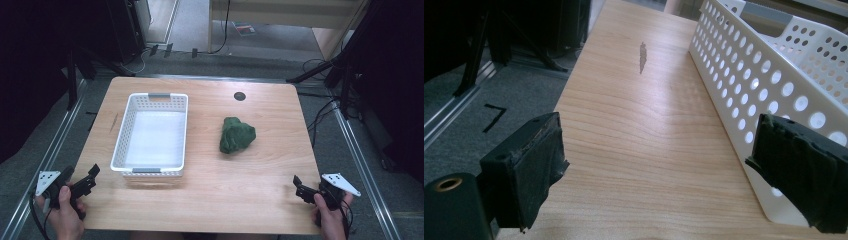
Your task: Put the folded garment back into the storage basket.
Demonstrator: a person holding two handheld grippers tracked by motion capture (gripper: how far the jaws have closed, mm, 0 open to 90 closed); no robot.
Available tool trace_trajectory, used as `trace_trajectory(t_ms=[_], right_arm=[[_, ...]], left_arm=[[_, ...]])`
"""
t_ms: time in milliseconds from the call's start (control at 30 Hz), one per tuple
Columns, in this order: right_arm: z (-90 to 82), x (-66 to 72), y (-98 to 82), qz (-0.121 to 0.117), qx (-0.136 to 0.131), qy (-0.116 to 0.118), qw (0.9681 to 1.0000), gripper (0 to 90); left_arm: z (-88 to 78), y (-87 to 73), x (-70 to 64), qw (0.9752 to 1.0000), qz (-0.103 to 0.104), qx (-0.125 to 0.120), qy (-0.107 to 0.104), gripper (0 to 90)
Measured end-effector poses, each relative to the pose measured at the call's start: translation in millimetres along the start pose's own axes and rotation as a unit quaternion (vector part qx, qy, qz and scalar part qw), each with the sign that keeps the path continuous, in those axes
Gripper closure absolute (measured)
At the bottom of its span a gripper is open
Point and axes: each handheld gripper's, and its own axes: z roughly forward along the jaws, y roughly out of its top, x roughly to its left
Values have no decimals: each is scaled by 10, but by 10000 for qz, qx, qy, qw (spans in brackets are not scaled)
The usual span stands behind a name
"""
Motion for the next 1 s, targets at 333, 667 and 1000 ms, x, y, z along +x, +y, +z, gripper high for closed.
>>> trace_trajectory(t_ms=[333, 667, 1000], right_arm=[[6, 5, 2, -41, 15, 1, 10000, 0], [4, 3, 2, -14, 26, -8, 10000, 0], [8, 0, 3, -9, 29, -20, 10000, 0]], left_arm=[[-128, 167, 32, 9994, -290, -160, 85, 77], [-293, 465, -165, 9995, -88, -300, -68, 76], [-286, 618, -418, 9990, 119, -218, -384, 76]])
